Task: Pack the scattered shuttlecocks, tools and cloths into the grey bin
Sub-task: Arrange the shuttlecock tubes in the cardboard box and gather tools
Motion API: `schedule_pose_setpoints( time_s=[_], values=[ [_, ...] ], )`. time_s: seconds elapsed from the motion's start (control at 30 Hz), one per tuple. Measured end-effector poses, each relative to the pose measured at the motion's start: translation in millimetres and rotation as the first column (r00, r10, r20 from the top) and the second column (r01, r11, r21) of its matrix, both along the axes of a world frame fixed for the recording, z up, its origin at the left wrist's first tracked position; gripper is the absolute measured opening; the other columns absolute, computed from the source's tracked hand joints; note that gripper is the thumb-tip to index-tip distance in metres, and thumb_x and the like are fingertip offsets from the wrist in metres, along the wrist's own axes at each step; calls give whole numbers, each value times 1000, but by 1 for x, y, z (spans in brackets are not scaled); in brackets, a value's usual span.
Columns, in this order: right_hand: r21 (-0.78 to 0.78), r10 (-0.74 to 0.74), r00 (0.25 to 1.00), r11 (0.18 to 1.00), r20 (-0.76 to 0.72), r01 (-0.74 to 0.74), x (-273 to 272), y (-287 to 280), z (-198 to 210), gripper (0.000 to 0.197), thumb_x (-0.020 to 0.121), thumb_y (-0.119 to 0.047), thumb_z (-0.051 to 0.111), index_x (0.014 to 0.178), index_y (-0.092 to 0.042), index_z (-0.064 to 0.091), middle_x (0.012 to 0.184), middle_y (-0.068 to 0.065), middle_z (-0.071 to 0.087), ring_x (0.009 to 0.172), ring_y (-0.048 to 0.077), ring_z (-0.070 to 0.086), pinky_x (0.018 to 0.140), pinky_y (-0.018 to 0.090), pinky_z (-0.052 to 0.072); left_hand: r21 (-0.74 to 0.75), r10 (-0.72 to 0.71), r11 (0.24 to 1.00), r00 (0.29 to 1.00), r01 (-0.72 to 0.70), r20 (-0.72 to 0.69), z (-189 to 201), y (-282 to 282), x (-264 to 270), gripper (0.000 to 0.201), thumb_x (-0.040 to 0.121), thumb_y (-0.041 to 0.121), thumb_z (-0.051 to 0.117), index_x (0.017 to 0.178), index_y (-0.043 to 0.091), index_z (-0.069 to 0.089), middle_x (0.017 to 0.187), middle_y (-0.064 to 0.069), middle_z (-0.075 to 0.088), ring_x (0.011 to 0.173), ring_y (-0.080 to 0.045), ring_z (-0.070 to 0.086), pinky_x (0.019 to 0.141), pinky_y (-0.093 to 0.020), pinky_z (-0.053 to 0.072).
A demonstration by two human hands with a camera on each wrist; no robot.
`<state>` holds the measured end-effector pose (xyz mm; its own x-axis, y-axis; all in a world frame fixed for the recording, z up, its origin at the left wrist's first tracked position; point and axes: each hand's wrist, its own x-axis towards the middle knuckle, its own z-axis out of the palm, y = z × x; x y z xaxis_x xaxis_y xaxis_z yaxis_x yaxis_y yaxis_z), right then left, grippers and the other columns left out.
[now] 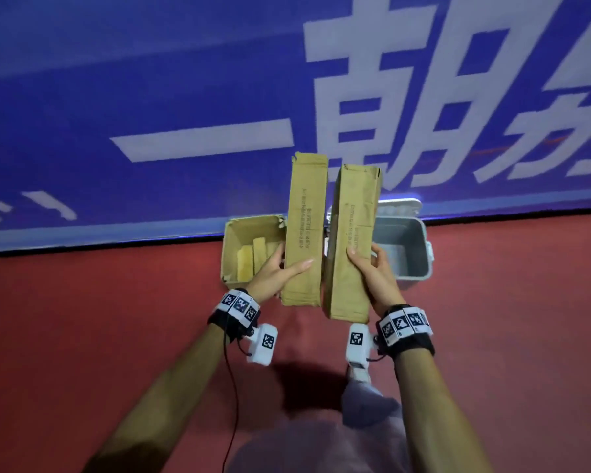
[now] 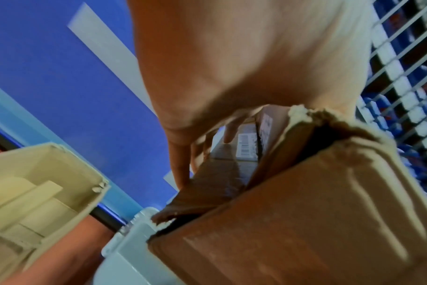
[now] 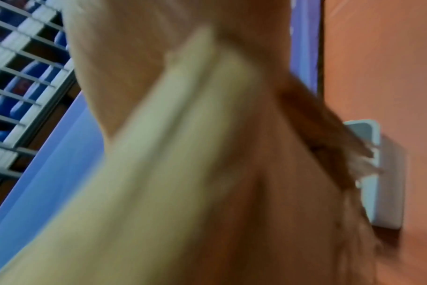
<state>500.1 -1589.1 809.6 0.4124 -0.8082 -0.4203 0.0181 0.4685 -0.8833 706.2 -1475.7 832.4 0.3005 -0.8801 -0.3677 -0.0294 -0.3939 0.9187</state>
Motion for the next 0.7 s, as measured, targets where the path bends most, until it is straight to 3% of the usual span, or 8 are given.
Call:
schedule_pose_setpoints(
  time_s=[0.1,0.17,0.27,0.37,0.43,0.5,0.57,0.7],
  values=[
    [-15,100,995,995,-10,-100,59,-47,3,63,86,-37,82,137,-21,48,122,-1,71,97,7,74,73,21,58,-3,160,987,987,-160,-4,3,-16,42,55,91,39,75,138,31,49,120,17,69,107,6,67,87,-16,53],
    [-20,156,988,988,-19,-156,94,-76,7,61,87,-37,80,136,-21,48,120,-3,71,96,6,74,71,20,57,0,266,964,964,-266,17,2,-26,71,41,96,28,70,133,32,51,115,21,69,102,11,66,87,-15,50],
    [-12,220,975,975,-34,-221,142,-112,6,62,86,-42,80,136,-23,49,120,-2,71,102,13,73,80,28,58,-14,406,914,914,-406,-10,-6,-33,110,57,91,36,74,142,28,50,129,11,68,121,-7,64,101,-28,50],
    [47,306,951,952,-49,-304,190,-126,-10,65,79,-53,83,129,-25,53,118,-1,73,103,16,74,89,37,59,3,517,854,850,-520,-99,-19,-33,137,82,77,47,76,148,25,42,135,4,65,122,-12,64,102,-32,52],
    [84,371,928,926,-41,-367,221,-127,-19,64,75,-55,85,124,-26,56,116,0,76,104,19,74,95,44,58,11,535,843,835,-538,-130,-30,-35,153,81,76,43,77,146,23,42,133,1,65,115,-9,67,94,-26,55],
    [81,442,896,895,-38,-438,256,-127,-29,53,83,-47,82,126,-24,59,117,0,76,105,17,74,98,43,57,24,526,848,836,-529,-154,-42,-41,175,70,81,34,72,144,21,44,133,-1,65,111,-8,68,88,-22,55],
    [53,522,848,853,-86,-519,293,-130,-42,48,87,-51,77,128,-30,62,122,-6,74,111,14,71,105,42,53,46,487,873,860,-486,-149,-49,-49,204,67,83,33,70,145,22,46,136,0,64,118,-11,65,90,-21,53],
    [37,591,772,799,-234,-600,375,-152,-101,89,68,-90,64,144,-47,45,141,-13,60,128,14,59,116,47,42,81,391,920,914,-384,-111,-72,-73,285,69,84,40,69,147,27,45,147,3,56,133,-15,55,110,-31,47]
  ],
)
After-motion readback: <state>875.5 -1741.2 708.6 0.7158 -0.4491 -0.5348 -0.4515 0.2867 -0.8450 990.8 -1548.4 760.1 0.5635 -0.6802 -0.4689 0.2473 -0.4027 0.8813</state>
